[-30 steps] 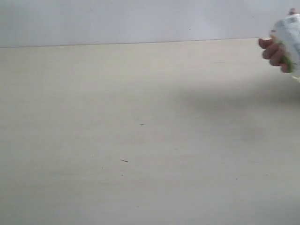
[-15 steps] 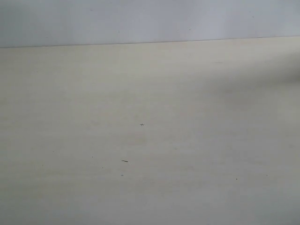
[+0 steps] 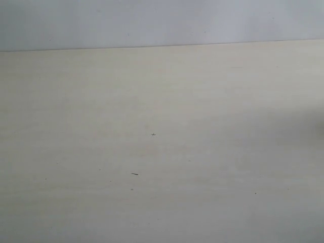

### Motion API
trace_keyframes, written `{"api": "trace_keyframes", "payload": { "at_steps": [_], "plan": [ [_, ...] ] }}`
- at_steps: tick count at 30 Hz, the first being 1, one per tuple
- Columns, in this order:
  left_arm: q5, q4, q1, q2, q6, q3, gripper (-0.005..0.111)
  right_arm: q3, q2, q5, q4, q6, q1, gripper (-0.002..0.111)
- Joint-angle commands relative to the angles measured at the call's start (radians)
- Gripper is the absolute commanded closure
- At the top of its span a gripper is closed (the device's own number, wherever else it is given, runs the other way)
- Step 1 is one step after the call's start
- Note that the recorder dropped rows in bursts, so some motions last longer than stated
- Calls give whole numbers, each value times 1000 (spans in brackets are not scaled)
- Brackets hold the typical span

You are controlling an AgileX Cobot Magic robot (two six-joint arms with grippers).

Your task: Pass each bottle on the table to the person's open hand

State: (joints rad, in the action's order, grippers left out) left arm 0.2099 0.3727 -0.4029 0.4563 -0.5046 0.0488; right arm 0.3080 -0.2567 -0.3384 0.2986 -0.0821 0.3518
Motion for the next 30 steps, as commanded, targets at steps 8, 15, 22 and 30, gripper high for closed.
{"api": "trace_keyframes", "payload": {
  "at_steps": [8, 15, 22, 30],
  "plan": [
    [4, -10, 2, -7, 3, -3, 107, -1, 4, 13, -131, 93, 0, 108],
    [4, -10, 2, -7, 3, -3, 107, -69, 140, 106, -168, 142, -216, 108],
    [4, -10, 2, -7, 3, -3, 107, -222, 241, 169, -185, 165, -356, 108],
    [4, -10, 2, -7, 3, -3, 107, -308, 257, 169, -190, 169, -371, 108]
  ]
}}
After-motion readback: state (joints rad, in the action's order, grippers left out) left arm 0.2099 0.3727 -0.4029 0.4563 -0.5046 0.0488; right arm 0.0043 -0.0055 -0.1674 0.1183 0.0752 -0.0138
